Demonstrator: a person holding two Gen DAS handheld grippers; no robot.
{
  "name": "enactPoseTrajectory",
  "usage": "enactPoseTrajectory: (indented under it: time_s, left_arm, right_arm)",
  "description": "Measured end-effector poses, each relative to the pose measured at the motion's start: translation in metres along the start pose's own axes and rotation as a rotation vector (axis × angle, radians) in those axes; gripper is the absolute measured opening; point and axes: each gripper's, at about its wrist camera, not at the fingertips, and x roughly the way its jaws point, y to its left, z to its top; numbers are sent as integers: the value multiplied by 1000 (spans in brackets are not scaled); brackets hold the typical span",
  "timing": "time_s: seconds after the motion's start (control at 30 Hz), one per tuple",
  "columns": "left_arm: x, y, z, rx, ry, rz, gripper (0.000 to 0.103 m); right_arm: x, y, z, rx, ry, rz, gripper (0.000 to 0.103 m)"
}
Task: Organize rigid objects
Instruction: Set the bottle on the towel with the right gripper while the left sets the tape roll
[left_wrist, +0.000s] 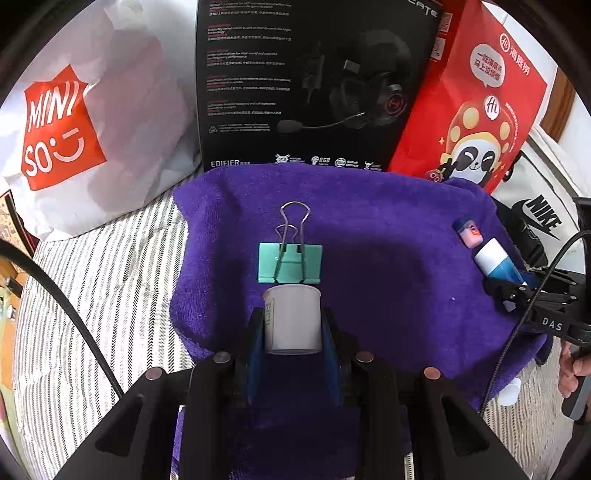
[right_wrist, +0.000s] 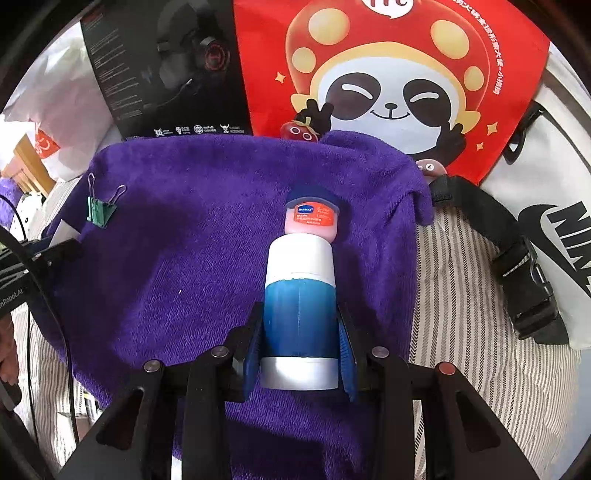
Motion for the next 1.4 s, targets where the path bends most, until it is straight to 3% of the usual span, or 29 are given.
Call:
enactPoseTrajectory:
  time_s: [0.37, 0.43, 0.53, 0.6, 0.73, 1.03, 1.17, 1.33, 1.4]
  left_arm:
    - [11, -12, -4, 70, 14, 77, 28]
    - [12, -12, -4, 74, 11, 79, 28]
    - [11, -9, -3, 72, 12, 66, 31]
    - [11, -10, -3, 76, 11, 21, 41]
    - [13, -18, -5, 116, 10, 62, 45]
    - [-8, -19, -7, 70, -9, 59, 46]
    - [-28, -29, -8, 101, -30, 93, 46]
    - [-63, -36, -16, 109, -74, 62, 46]
    - [-73, -36, -20, 107, -84, 54, 46]
  right_arm:
    - [1, 0, -4, -20, -13, 7, 37]
    - [0, 0, -6, -26, -6, 24, 46]
    - [-6, 2, -10, -30, -8, 21, 52]
    - [-14, 3, -15, -30, -15, 17, 55]
    - [-41, 2, -28, -18, -48, 15, 59]
    - [-97, -2, -83, 20, -108, 97, 59]
    - [-99, 6, -111, 8, -99, 105, 56]
    - [-77, 15, -120, -1, -86, 110, 33]
    - [-67, 17, -119, -12, -88, 75, 31]
